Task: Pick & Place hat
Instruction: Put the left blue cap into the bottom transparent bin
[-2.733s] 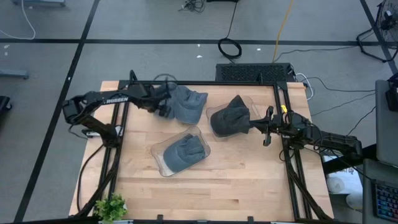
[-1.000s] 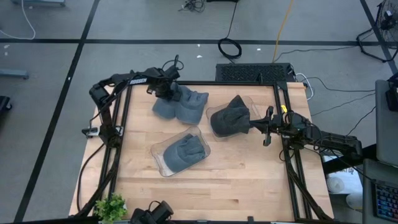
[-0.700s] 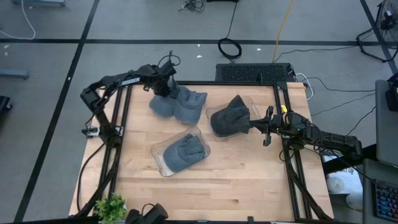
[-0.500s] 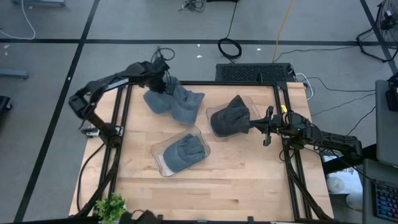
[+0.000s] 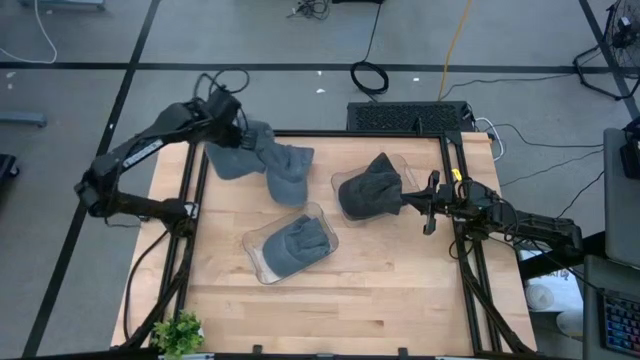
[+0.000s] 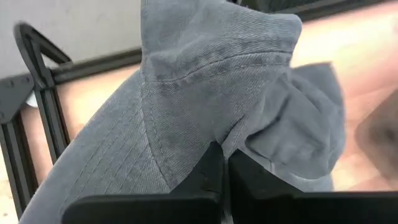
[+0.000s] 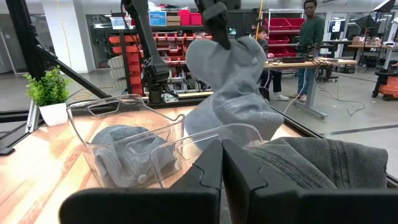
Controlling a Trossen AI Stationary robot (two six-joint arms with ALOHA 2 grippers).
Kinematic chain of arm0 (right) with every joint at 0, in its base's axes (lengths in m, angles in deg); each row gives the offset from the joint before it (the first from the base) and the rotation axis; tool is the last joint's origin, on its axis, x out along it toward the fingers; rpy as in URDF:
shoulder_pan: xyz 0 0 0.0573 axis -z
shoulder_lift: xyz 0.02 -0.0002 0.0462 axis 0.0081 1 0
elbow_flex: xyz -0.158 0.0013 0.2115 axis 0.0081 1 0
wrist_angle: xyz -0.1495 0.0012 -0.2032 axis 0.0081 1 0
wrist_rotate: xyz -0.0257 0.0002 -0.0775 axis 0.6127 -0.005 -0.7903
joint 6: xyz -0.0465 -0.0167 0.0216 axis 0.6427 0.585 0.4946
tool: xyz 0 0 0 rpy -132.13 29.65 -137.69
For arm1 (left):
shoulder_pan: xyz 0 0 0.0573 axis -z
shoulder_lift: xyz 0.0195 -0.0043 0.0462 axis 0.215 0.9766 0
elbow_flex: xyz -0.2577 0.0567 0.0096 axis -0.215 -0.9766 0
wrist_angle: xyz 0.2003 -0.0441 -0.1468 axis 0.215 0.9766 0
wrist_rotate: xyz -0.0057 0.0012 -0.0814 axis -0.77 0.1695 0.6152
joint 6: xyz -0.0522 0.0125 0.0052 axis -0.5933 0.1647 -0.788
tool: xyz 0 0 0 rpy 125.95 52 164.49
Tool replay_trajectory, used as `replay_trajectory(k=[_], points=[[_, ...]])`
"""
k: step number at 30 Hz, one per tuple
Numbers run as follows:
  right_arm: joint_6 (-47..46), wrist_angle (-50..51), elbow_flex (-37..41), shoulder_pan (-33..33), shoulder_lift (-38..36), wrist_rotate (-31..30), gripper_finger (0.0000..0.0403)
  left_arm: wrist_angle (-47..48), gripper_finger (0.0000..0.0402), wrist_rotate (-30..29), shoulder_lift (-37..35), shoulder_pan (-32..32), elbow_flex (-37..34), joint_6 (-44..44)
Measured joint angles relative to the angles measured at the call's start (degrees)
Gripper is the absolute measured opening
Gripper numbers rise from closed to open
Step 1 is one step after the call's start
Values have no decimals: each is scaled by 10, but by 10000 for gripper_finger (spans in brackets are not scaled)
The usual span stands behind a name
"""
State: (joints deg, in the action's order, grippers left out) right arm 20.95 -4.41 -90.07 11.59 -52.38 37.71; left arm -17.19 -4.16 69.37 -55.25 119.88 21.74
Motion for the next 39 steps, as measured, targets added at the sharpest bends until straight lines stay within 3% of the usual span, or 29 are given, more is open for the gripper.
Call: replay_trajectory(k=[8, 12, 17, 23, 27, 31, 39], points=[[0, 0, 0, 0, 0, 0, 0, -18, 3, -70, -77, -11, 0, -18], [0, 0, 0, 0, 0, 0, 0, -19, 4, -75, -102, -13, 0, -23], [0, 0, 0, 0, 0, 0, 0, -19, 3, -46, -126, -9, 0, -22], [0, 0, 0, 0, 0, 0, 0, -24, 3, 42, -147, 28, 0, -6], [0, 0, 0, 0, 0, 0, 0, -71, 3, 66, -157, 94, 0, -15], [0, 0, 0, 0, 0, 0, 0, -129, 3, 35, -154, 197, 0, -25], [0, 0, 0, 0, 0, 0, 0, -220, 2, -159, -132, 455, -60, -84]])
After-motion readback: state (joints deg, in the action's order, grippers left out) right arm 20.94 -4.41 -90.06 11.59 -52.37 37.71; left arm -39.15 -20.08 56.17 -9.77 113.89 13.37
